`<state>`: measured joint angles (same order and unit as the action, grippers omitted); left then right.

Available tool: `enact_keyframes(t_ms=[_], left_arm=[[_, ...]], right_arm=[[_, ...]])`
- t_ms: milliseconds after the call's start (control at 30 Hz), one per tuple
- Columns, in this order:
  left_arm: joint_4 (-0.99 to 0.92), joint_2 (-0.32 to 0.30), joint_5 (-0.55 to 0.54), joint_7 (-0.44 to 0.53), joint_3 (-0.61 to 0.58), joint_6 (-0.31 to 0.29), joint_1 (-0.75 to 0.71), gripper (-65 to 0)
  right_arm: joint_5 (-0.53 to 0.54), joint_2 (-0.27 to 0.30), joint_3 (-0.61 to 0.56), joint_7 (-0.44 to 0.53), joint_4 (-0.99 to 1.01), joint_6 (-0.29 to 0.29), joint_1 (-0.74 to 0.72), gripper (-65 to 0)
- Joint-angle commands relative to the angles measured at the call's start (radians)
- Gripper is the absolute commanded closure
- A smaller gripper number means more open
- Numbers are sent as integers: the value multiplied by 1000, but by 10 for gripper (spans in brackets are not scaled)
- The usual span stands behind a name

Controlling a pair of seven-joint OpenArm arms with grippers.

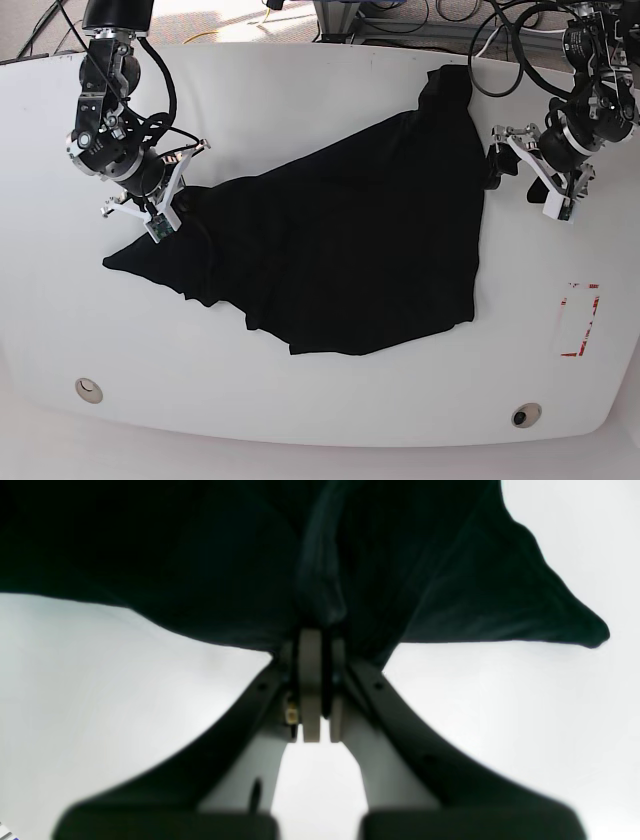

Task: Layout the t-shirt on the table in an organized manner, then fold the t-shirt properly
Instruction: 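Move the left gripper to the shirt's opposite corner and grasp it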

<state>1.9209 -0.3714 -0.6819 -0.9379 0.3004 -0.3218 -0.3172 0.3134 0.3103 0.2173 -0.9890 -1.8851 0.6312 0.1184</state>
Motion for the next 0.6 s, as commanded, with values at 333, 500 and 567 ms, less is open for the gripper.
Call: enact_keyframes(t_ms=[333,500,567], left_arm=[[15,90,196,21,-85,-4,-32,-515],[13,113,252,21,-108,-4,-33,-515],[13,119,264,21,-119,-4,-33,-515]], right_arm=[[10,8,6,23,-18,2,-9,-3],[10,8,6,23,-18,2,-6,-3],[11,8,6,23,-18,2,-6,-3]])
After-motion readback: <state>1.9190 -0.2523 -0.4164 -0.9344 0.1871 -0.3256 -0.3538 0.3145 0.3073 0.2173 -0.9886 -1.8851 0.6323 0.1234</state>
